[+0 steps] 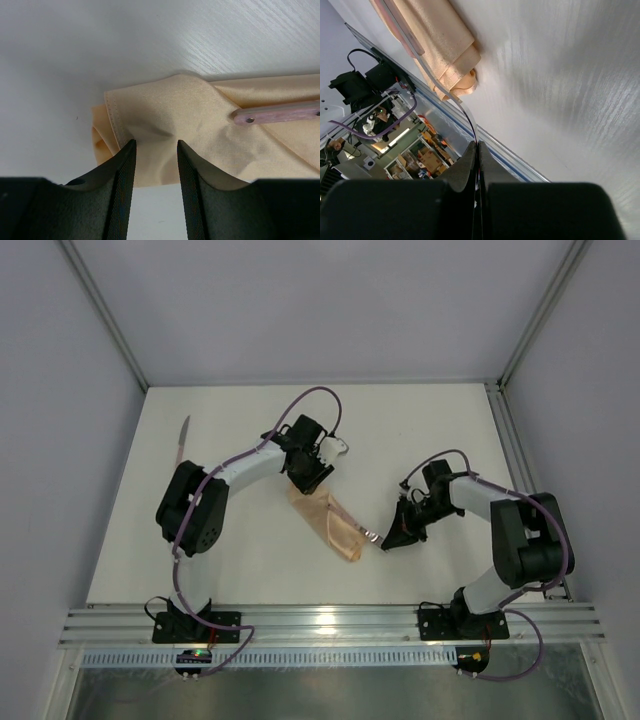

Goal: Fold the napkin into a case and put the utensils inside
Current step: Stuff the fork into the folded napkin.

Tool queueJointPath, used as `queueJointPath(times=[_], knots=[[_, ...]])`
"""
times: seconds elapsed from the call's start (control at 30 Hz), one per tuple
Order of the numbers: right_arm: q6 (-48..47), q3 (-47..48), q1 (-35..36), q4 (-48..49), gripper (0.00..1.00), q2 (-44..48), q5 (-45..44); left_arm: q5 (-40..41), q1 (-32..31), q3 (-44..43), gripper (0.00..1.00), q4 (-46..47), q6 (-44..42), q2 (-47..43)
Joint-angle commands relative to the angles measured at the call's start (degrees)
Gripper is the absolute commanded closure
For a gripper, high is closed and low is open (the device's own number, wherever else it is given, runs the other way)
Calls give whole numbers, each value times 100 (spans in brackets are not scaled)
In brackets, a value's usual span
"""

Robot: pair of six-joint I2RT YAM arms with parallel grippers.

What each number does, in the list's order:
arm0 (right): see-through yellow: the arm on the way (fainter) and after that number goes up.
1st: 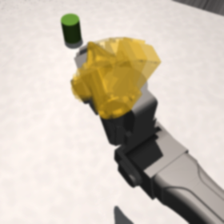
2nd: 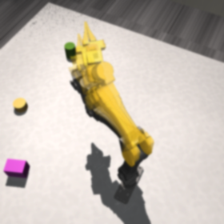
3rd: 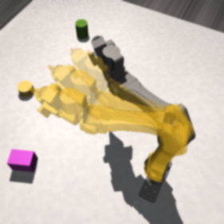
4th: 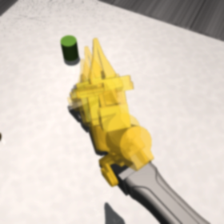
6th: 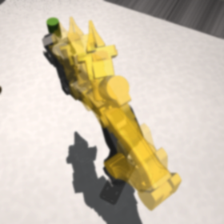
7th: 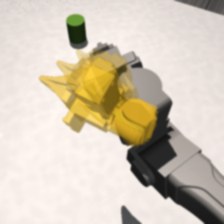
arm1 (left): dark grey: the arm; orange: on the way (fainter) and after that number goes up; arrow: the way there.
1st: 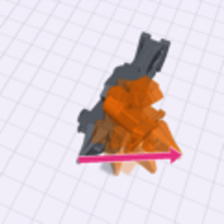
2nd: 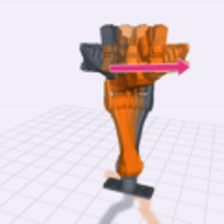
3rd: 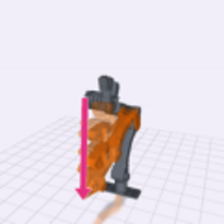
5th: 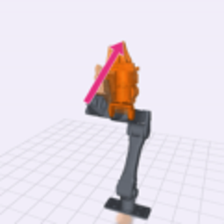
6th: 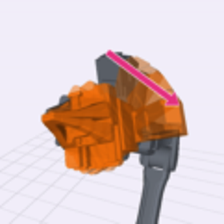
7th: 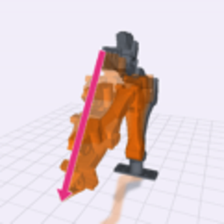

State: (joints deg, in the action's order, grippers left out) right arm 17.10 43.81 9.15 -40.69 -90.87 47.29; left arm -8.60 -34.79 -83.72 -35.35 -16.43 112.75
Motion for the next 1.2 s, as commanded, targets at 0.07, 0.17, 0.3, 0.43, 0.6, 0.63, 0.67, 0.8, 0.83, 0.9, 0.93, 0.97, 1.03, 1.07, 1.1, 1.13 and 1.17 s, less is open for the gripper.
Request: queueJointPath(times=[0.07, 0.17, 0.3, 0.43, 0.6, 0.63, 0.67, 0.8, 0.83, 0.9, 0.93, 0.97, 1.03, 1.07, 1.1, 1.13, 1.17], knots=[[144, -127, -9, -141, 97, 578, -167, -107, 24, 14, 59, 222, 69, -183], [241, -399, -1, -54, 97, 754, -202, -107, 24, 23, 59, 222, 61, -192], [372, -663, -9, 95, 97, 983, -229, -107, 25, 58, 59, 239, 60, -192], [425, -804, -9, 175, 97, 940, -264, -124, 24, 75, 59, 248, 69, -201], [566, -611, 26, 447, 97, 720, -202, -124, 24, 75, 59, 240, 61, -201], [575, -454, 69, 448, 97, 633, -202, -142, 24, 84, 59, 239, 61, -201], [601, -383, 104, 448, 97, 588, -202, -142, 24, 84, 59, 239, 61, -201], [715, -93, 368, 492, 97, 334, -176, -168, 24, 111, 59, 275, 69, -209], [724, -5, 438, 500, 97, 255, -167, -168, 24, 102, 59, 275, 69, -209], [777, 66, 579, 535, 97, 35, -115, -168, 24, 93, 58, 292, 69, -209], [803, 118, 606, 553, 97, -18, -97, -177, 24, 84, 59, 292, 69, -209], [821, 145, 614, 570, 97, -62, -97, -186, 24, 84, 58, 292, 69, -209], [882, 285, 614, 597, 97, -159, -149, -195, 33, 102, 59, 301, 69, -209], [909, 347, 606, 580, 97, -185, -158, -186, 33, 110, 58, 310, 69, -209], [1013, 443, 606, 597, 97, -238, -150, -186, 33, 145, 58, 318, 61, -218], [1067, 487, 606, 614, 97, -247, -141, -195, 33, 163, 58, 327, 69, -218], [1137, 505, 614, 641, 97, -247, -132, -203, 33, 172, 58, 336, 69, -218]])
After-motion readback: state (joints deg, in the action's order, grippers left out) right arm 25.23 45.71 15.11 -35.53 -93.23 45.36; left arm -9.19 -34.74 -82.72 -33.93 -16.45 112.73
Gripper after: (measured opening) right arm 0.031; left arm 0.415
